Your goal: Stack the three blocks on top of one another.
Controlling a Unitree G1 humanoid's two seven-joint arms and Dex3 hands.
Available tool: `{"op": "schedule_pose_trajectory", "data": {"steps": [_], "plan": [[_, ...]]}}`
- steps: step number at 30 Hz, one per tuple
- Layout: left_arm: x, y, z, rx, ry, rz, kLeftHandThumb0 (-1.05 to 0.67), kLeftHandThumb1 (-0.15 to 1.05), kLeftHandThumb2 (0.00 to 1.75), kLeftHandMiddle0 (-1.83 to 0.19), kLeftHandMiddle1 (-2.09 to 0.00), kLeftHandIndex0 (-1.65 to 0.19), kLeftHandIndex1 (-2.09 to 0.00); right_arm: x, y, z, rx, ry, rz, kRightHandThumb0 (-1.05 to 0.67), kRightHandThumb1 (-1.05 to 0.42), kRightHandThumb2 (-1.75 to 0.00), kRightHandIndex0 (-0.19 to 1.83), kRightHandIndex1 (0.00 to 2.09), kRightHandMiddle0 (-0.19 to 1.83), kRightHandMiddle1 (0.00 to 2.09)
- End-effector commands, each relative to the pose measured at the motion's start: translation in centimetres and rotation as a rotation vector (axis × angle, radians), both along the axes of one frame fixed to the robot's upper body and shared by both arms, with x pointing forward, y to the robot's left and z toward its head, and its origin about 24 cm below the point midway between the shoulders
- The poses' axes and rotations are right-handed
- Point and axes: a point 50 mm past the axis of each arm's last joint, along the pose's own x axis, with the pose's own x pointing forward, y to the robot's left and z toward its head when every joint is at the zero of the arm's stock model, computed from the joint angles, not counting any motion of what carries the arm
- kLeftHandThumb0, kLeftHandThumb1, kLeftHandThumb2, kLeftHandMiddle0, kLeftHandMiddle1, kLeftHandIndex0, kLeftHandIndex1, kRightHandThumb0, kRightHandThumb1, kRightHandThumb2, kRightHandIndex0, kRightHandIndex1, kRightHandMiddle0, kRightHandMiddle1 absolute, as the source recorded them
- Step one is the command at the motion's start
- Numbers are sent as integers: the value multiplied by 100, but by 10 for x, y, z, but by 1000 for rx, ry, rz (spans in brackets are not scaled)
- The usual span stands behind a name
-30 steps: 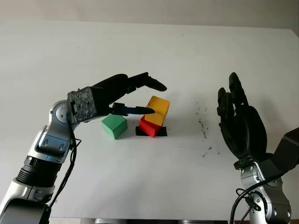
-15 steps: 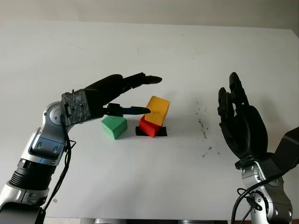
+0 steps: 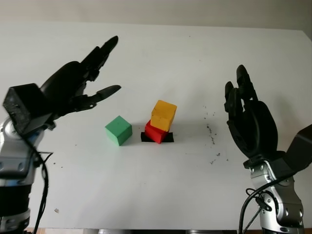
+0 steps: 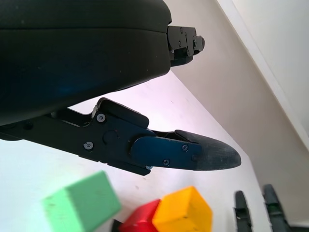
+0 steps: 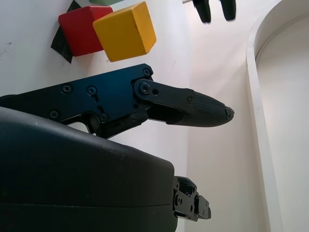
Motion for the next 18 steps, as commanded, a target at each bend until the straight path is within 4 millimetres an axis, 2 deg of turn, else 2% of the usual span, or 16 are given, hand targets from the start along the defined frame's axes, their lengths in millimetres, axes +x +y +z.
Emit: {"op": "schedule_pose_trajectory", "data": {"steps": [1, 3, 7, 9, 13, 18], "plan": [[-10, 7, 7, 54, -37, 29, -78, 105, 23, 11, -7, -5, -11, 2, -1, 3, 1, -8, 7, -62, -105, -63, -19, 0, -19, 2], [-15, 13, 8, 122, -58, 47, -78, 105, 23, 8, -7, -17, -12, 3, 0, 5, -5, -13, 9, -62, -105, -63, -19, 0, -19, 2], [-21, 19, 14, 269, -54, 84, -80, 103, 13, 6, -6, -28, -10, 2, 0, 5, -18, -13, 11, -62, -105, -64, -19, 0, -19, 1], [-23, 19, 18, 341, -51, 81, -73, 94, 5, 6, -6, -32, -9, 2, 0, 5, -9, -16, 11, -62, -105, -64, -19, 0, -19, 0], [-23, 15, 21, 517, -69, 53, -69, 83, 2, 7, -5, -34, -7, 2, -2, 6, -24, -20, 5, -62, -105, -63, -19, 0, -19, 1], [-17, 5, 13, 654, -151, -14, -76, 85, 5, 8, -5, -33, -6, 3, -2, 6, -20, -20, 9, -63, -105, -63, -19, 0, -19, 0]]}}
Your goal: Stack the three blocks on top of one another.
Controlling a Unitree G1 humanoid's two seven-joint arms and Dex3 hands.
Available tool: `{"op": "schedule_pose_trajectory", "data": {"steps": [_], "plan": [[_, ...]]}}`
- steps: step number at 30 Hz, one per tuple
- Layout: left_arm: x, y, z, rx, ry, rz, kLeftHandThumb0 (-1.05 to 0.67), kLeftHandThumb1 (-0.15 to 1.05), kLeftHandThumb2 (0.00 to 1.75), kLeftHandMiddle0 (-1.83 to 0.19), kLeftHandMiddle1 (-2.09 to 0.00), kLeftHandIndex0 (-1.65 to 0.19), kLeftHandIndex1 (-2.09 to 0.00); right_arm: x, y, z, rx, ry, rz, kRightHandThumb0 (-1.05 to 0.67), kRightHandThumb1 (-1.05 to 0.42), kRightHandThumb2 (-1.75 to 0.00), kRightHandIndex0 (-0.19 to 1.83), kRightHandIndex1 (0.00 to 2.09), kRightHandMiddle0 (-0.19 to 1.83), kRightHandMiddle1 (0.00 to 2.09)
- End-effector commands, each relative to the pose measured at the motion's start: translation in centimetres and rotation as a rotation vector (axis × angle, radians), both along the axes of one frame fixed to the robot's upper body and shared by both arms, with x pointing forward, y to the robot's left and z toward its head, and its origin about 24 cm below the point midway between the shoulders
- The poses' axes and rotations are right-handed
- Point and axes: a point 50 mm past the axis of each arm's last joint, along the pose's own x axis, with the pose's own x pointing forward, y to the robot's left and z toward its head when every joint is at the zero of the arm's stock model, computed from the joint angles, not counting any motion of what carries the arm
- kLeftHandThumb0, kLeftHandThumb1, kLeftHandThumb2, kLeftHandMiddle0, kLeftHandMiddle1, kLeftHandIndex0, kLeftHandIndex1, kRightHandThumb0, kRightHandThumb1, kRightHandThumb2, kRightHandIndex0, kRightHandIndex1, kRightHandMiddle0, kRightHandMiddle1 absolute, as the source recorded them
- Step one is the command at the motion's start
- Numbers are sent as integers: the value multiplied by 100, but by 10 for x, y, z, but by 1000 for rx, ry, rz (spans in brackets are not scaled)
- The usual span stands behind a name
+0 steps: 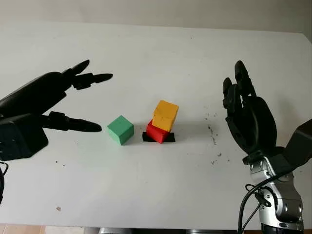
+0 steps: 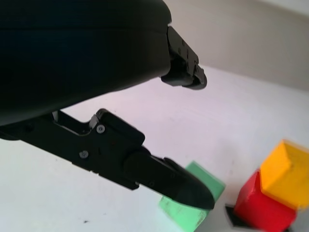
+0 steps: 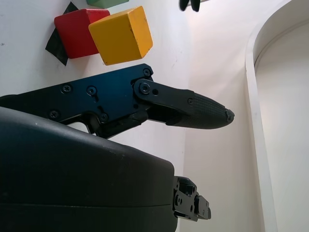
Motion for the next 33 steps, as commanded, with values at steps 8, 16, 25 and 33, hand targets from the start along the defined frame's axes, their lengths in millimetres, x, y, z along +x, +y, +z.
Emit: {"op": "schedule_pose_trajectory", "data": {"steps": [8, 16, 25, 33], "plan": [[18, -28, -7, 202, -149, -59, -72, 84, 5, 9, -5, -35, -6, -1, -1, 2, -7, -6, 5, -62, -105, -64, -19, 0, -19, 0], [28, -42, -11, 353, -254, -81, -69, 84, 6, 6, -6, -38, -7, -5, -2, 1, -4, 1, -7, -61, -105, -64, -19, 0, -19, 2], [30, -38, -18, 479, -337, -114, -66, 85, 6, -1, -7, -50, -11, -5, -3, 0, -4, 7, -6, -62, -105, -63, -19, 0, -19, 2], [30, -38, -19, 484, -296, -131, -65, 83, 5, -4, -6, -53, -11, -6, -3, -1, 3, 10, -6, -61, -105, -63, -19, 0, -19, 2]]}}
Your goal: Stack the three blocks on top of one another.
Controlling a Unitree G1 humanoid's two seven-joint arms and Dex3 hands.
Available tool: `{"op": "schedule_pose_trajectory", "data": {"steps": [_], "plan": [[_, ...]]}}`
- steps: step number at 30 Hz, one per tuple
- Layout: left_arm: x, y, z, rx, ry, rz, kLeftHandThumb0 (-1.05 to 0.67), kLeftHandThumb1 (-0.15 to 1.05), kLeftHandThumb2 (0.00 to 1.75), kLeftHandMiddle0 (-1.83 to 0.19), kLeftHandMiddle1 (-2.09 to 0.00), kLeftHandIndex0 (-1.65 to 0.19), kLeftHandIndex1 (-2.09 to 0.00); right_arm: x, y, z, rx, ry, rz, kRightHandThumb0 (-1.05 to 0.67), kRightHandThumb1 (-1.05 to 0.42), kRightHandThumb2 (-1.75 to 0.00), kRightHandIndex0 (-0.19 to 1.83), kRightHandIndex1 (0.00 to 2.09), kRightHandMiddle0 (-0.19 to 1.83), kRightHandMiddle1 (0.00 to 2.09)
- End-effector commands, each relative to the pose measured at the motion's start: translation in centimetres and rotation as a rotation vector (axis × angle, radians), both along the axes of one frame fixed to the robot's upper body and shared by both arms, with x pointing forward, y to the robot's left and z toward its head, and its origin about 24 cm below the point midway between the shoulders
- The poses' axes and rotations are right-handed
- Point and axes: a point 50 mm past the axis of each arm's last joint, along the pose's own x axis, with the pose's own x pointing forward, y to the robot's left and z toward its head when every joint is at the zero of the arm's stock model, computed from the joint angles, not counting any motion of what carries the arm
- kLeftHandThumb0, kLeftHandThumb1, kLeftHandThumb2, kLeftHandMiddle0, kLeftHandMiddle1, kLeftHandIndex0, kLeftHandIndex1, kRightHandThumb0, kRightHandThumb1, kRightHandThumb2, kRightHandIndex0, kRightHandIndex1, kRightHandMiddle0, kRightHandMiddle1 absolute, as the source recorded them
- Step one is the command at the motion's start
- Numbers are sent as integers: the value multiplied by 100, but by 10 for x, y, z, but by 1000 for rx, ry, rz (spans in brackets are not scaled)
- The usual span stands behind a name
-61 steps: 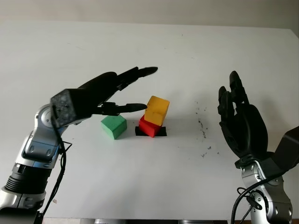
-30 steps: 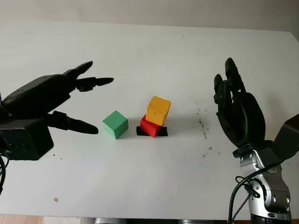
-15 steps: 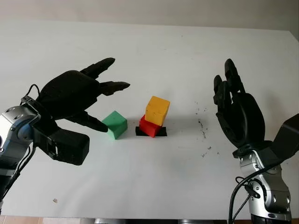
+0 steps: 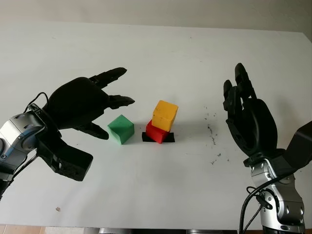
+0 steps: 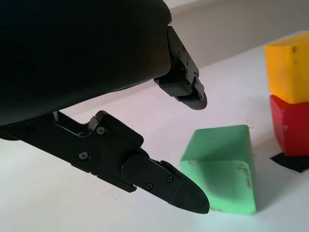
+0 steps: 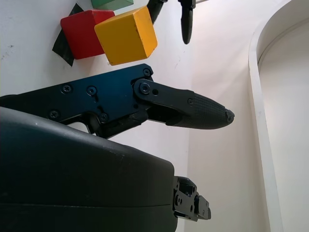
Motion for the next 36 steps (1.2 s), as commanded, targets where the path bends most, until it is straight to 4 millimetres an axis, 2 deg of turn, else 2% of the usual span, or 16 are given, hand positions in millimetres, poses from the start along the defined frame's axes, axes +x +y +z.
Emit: {"op": "schedule_pose_trajectory", "data": {"steps": [1, 14, 28, 32, 36], "plan": [[1, 0, 4, 4, 2, -5, -65, 83, 5, -4, -6, -53, -10, -2, -2, 2, 3, -5, -5, -61, -105, -63, -19, 0, -19, 2], [2, -4, -8, -76, 89, -5, -63, 92, 7, -6, -6, -59, -16, -4, -4, 0, 1, 2, -8, -60, -105, -63, -19, 0, -19, 2], [1, -3, -10, -61, 51, -30, -58, 97, 7, -12, -7, -62, -22, -5, -4, 0, 8, 7, -14, -60, -105, -61, -19, 0, -19, 5], [1, -2, -8, -55, 23, -47, -46, 99, 5, -20, -6, -43, -93, -5, -4, -1, 10, 5, -6, -60, -105, -61, -19, 0, -19, 2], [2, -1, -6, -38, -1, -53, -44, 98, 5, -23, -6, -42, -118, -5, -3, -1, 7, 7, -10, -60, -105, -61, -19, 0, -19, 1]]}}
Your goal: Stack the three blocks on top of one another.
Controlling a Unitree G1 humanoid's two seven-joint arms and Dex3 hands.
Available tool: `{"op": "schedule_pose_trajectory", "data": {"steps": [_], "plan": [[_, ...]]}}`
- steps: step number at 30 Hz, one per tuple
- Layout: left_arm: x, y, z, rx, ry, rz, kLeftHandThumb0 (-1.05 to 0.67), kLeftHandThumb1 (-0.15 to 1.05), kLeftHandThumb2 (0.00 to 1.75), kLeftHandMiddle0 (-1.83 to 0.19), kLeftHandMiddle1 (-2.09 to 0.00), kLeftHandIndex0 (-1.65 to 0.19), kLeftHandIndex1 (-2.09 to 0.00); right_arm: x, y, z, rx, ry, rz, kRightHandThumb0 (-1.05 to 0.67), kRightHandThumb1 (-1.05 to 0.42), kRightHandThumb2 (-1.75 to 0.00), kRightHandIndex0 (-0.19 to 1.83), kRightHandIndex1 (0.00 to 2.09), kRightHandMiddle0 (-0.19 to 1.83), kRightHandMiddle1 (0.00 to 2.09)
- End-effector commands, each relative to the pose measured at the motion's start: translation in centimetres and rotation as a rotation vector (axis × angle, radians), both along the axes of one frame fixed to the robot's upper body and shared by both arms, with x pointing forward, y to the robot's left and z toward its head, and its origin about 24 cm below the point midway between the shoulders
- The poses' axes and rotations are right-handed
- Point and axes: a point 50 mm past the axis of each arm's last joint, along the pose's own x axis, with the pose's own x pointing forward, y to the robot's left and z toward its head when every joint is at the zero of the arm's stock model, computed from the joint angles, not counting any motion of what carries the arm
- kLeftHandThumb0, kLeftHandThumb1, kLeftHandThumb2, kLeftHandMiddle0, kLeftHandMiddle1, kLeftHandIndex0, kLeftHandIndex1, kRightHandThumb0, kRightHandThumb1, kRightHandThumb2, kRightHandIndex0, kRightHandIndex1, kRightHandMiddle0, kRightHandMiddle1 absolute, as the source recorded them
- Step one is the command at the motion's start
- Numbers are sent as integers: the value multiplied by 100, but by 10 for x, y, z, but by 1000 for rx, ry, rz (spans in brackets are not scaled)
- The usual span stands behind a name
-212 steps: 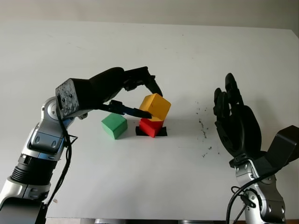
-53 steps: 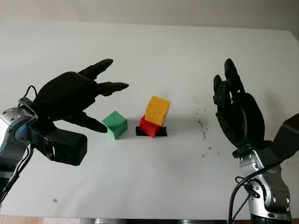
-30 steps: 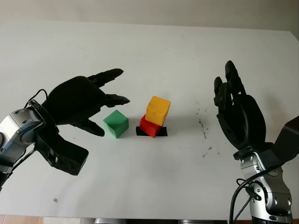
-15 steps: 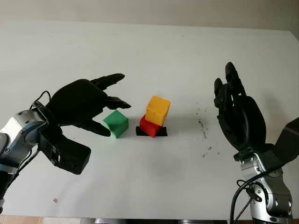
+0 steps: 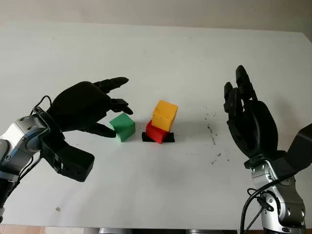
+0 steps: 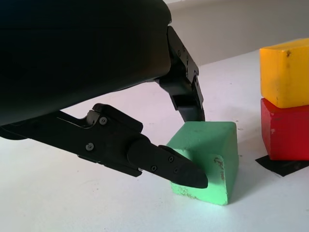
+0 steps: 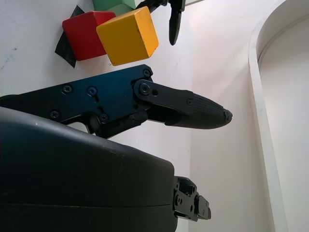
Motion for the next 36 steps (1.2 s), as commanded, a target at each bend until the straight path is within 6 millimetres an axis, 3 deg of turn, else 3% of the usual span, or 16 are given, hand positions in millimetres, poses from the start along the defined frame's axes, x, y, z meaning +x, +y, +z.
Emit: {"op": "schedule_pose_trajectory", "data": {"steps": [1, 19, 25, 29, 36], "plan": [[1, 2, 5, 19, -18, -1, -44, 98, 5, -24, -6, -42, -121, -3, -2, 2, -11, -7, -8, -60, -105, -61, -19, 0, -19, 2], [3, 7, 14, -38, 141, 58, -46, 104, 7, -21, -5, -33, -139, -4, -1, 1, -10, 3, -6, -61, -105, -59, -19, 0, -19, 0], [10, 19, 30, -268, 299, 92, -45, 105, 23, -18, -5, -22, -147, -4, 0, 0, -19, 4, -11, -61, -105, -58, -19, 0, -19, 0], [15, 26, 38, -475, 408, 96, -43, 105, 19, -21, -6, -23, -150, -4, 1, -1, -21, 5, -6, -63, -105, -57, -19, 0, -19, 0], [17, 33, 43, -614, 496, 103, -44, 105, 20, -22, -6, -23, -160, -5, 1, -1, -30, 7, -9, -61, -105, -58, -19, 0, -19, 0]]}}
